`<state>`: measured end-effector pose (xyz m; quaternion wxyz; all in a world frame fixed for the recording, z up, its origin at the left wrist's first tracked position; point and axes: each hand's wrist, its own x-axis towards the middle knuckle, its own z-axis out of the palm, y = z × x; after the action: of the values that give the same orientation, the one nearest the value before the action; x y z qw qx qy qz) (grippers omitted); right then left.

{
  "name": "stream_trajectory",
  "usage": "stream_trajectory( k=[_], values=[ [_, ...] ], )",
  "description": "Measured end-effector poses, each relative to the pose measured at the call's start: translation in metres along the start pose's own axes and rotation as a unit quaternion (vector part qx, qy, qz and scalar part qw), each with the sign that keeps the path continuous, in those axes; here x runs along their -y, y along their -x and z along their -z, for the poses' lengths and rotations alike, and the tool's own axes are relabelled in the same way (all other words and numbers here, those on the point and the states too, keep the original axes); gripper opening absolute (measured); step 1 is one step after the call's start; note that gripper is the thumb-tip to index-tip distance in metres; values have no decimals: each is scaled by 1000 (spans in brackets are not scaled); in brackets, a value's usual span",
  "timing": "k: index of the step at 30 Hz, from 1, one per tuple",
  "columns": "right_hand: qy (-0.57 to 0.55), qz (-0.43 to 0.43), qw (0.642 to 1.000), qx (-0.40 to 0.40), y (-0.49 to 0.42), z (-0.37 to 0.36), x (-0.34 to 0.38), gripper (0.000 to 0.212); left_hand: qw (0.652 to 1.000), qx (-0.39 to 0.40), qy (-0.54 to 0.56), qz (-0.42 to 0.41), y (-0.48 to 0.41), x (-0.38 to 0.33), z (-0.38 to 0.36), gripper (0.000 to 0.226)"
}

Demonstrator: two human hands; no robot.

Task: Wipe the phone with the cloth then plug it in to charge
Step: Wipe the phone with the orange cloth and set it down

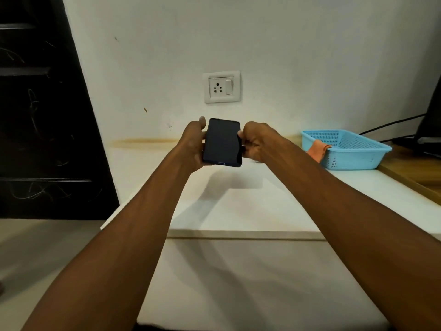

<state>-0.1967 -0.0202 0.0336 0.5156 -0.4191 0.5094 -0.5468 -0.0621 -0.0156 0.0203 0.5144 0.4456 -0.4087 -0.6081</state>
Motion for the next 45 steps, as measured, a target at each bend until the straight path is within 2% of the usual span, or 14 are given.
stream_trajectory(
  k=[4,9,12,15,17,20,24,29,31,33,35,39,41,45],
  values=[
    [5,22,1000,-22,-1,20,18,20,990,100,93,25,-9,6,-26,65],
    [58,39,997,-32,-14,52,29,9,974,140,179,18,-20,11,-54,56],
    [132,50,989,-40,-24,76,35,16,966,164,201,23,-28,17,-66,57],
    [241,99,963,-70,-30,100,44,24,961,183,205,38,-40,24,-75,62],
    [339,172,922,-78,-35,121,48,22,963,175,201,37,-49,27,-79,66],
    [527,245,812,-51,-35,153,49,23,966,164,198,23,-62,29,-82,71],
    [707,209,674,-38,-33,184,33,43,966,171,193,0,-71,26,-87,76],
    [840,180,512,31,-34,199,6,70,965,187,183,0,-79,33,-94,80],
    [858,196,474,25,-37,201,1,64,965,185,187,3,-80,39,-94,82],
    [856,239,459,7,-43,202,-4,49,967,179,182,4,-82,42,-92,84],
    [839,277,469,-14,-50,204,-10,37,969,177,173,3,-83,45,-90,84],
    [748,317,575,-103,-60,201,-15,26,972,175,156,0,-83,50,-87,84],
    [651,332,663,-163,-61,196,-8,17,972,179,153,8,-80,52,-88,87],
    [428,300,814,-255,-59,183,15,22,971,178,158,27,-77,54,-91,90]
  ],
)
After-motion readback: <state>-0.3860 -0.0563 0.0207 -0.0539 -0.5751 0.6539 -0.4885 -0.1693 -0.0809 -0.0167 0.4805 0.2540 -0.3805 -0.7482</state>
